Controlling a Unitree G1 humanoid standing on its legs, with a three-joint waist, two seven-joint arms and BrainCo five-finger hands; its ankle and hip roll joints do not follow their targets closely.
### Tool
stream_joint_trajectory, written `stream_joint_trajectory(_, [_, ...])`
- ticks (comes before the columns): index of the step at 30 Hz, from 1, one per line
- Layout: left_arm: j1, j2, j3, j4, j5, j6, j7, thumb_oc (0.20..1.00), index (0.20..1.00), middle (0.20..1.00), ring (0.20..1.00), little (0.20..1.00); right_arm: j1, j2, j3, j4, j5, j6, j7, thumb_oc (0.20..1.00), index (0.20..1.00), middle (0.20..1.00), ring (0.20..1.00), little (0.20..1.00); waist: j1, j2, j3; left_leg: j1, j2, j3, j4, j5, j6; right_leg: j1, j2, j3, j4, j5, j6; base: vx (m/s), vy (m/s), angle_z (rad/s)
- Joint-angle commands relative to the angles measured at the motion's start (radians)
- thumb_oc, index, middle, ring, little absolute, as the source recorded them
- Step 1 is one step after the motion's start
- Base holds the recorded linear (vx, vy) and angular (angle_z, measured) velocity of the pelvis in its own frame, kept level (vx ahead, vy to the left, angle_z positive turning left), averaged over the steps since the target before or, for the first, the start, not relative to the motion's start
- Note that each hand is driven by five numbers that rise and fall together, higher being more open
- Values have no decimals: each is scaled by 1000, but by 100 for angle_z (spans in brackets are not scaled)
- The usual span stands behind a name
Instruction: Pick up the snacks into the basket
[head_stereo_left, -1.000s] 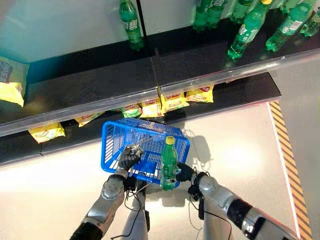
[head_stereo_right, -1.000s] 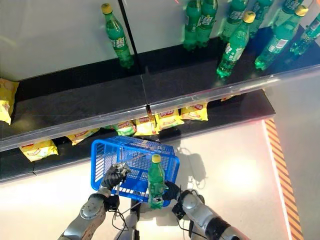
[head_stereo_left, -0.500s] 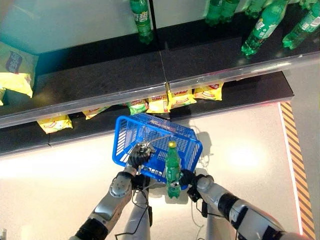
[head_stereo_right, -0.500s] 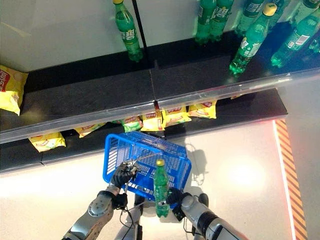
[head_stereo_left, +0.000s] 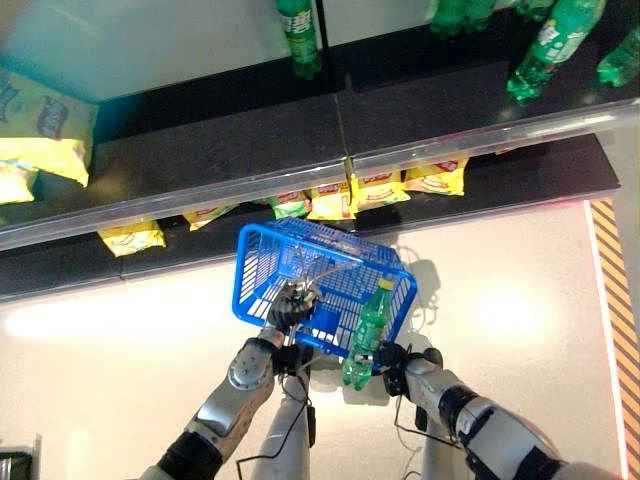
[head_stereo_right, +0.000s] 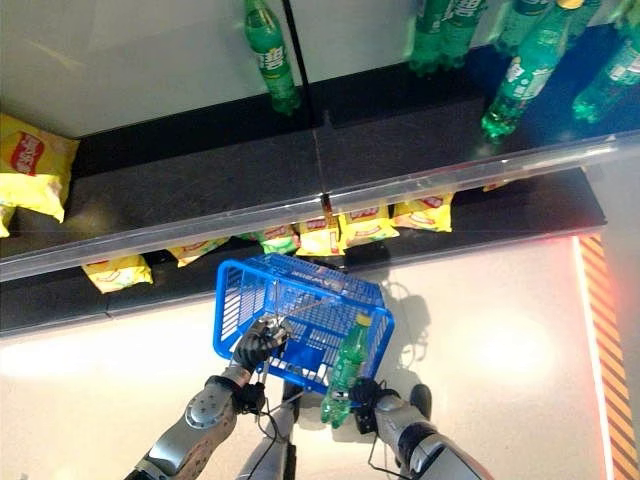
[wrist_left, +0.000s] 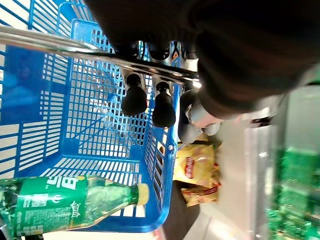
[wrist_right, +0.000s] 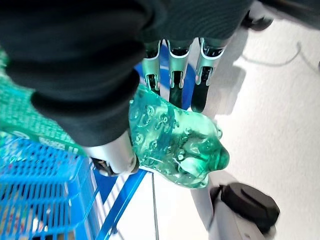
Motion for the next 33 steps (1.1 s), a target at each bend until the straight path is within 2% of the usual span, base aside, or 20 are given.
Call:
stream_joint_trajectory(1, [-79,27,-38,-226,-27,-75,-20,200,200,200,200,200,-96,58,-69,-17,67,-38,-17,200,200,200,200,200,28,9,-16,41,-3,-13,38,-122,21,-30,-55,-8,-176,180,47,5,13,7])
stream_joint_trajectory(7, [-101,49,-95,-294,-29,-84,-50,200,200,200,200,200,-205,-15,-158,34,80,-51,-60,200,200,200,200,200,46,45,-16,-2,-15,-25,46,-116,23,-67,-66,-11,-150,166,47,1,8,6])
stream_joint_trajectory(13, [-135,47,-139,-328,-35,-90,-67,200,200,200,200,200,-257,-65,-200,76,67,-50,-77,200,200,200,200,200,58,71,-16,-31,-25,-36,48,-112,26,-95,-78,-15,-128,157,47,-4,11,11])
stream_joint_trajectory(16, [-167,44,-170,-352,-28,-97,-82,200,200,200,200,200,-273,-95,-215,96,41,-49,-85,200,200,200,200,200,72,95,-16,-57,-35,-48,51,-106,27,-115,-91,-20,-111,149,49,-8,8,14])
stream_joint_trajectory(22, [-168,34,-178,-355,-28,-97,-81,200,200,200,200,200,-278,-85,-215,107,4,-46,-86,200,200,200,200,200,74,98,-16,-81,-46,-58,57,-105,31,-136,-94,-20,-95,145,46,5,6,11])
stream_joint_trajectory(23, [-165,34,-180,-358,-31,-96,-81,200,200,200,200,200,-281,-86,-217,109,3,-46,-88,307,307,307,307,307,75,99,-16,-83,-46,-60,58,-106,32,-138,-95,-18,-94,144,46,7,18,8])
stream_joint_trajectory(24, [-166,35,-180,-361,-32,-96,-79,200,200,200,200,200,-286,-85,-223,112,6,-49,-92,1000,1000,1000,1000,1000,76,100,-16,-83,-47,-59,58,-106,33,-139,-96,-18,-94,143,46,7,17,6])
stream_joint_trajectory(33, [-153,36,-179,-363,-41,-89,-76,200,200,200,200,200,-293,-84,-228,105,39,-63,-101,1000,1000,1000,1000,1000,69,92,-16,-83,-50,-57,57,-110,36,-142,-95,-13,-94,140,45,0,0,0])
